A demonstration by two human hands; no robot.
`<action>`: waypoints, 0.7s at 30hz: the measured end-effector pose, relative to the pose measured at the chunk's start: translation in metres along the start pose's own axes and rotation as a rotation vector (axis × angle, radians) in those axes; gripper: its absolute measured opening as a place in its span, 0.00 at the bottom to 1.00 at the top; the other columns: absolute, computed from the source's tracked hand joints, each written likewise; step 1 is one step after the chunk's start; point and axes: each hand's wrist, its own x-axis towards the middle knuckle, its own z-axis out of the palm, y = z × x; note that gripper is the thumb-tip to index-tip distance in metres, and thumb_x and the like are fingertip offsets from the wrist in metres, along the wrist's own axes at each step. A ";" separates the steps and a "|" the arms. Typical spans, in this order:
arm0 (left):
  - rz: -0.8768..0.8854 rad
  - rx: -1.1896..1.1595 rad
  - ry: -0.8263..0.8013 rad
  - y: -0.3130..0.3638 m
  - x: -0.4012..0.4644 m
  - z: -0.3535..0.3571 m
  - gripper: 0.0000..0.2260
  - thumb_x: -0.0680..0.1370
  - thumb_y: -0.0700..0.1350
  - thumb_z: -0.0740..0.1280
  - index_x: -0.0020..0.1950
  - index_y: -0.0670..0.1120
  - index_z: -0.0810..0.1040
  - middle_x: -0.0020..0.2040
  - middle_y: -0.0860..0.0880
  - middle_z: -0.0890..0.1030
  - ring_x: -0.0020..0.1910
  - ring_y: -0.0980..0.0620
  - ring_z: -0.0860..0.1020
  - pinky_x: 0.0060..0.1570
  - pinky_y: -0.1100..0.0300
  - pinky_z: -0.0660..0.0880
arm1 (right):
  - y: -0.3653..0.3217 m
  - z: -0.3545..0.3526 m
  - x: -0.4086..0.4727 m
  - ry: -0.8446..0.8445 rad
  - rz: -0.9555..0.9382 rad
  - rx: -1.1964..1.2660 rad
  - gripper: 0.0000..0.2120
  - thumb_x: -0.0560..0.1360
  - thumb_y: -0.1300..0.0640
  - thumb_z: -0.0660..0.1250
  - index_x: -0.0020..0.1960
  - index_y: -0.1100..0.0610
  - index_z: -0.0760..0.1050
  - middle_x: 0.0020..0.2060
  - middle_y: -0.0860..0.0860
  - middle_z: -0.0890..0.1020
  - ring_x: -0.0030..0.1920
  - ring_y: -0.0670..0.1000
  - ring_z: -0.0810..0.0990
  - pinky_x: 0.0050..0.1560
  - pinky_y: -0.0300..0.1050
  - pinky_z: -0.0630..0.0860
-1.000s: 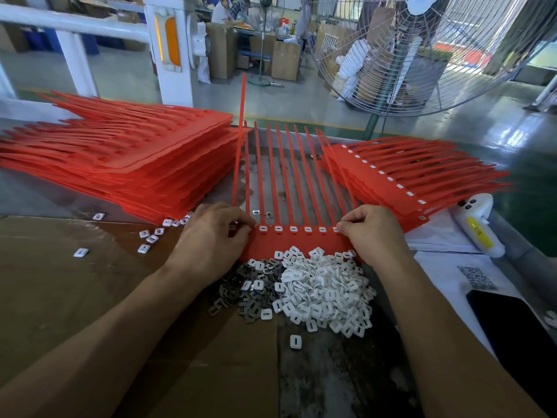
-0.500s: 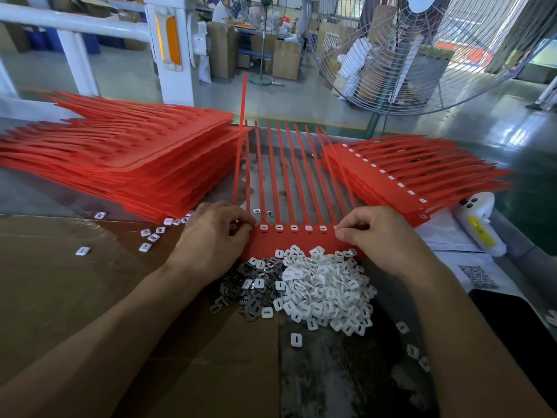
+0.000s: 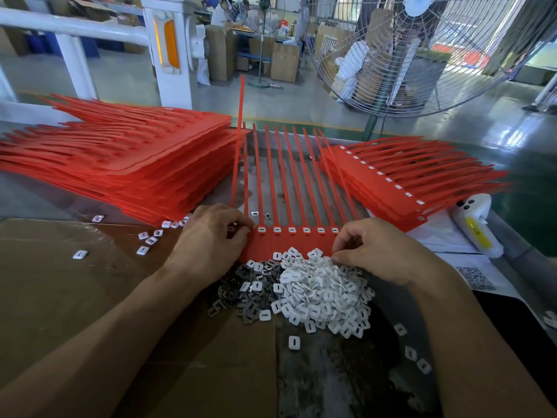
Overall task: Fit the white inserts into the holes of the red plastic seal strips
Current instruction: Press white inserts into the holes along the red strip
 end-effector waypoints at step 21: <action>0.010 -0.004 0.016 -0.001 0.002 0.001 0.07 0.80 0.49 0.68 0.56 0.58 0.84 0.53 0.60 0.78 0.59 0.58 0.68 0.55 0.60 0.65 | 0.022 0.008 0.016 0.487 0.086 0.371 0.06 0.79 0.57 0.71 0.44 0.50 0.84 0.34 0.45 0.86 0.27 0.40 0.78 0.27 0.33 0.73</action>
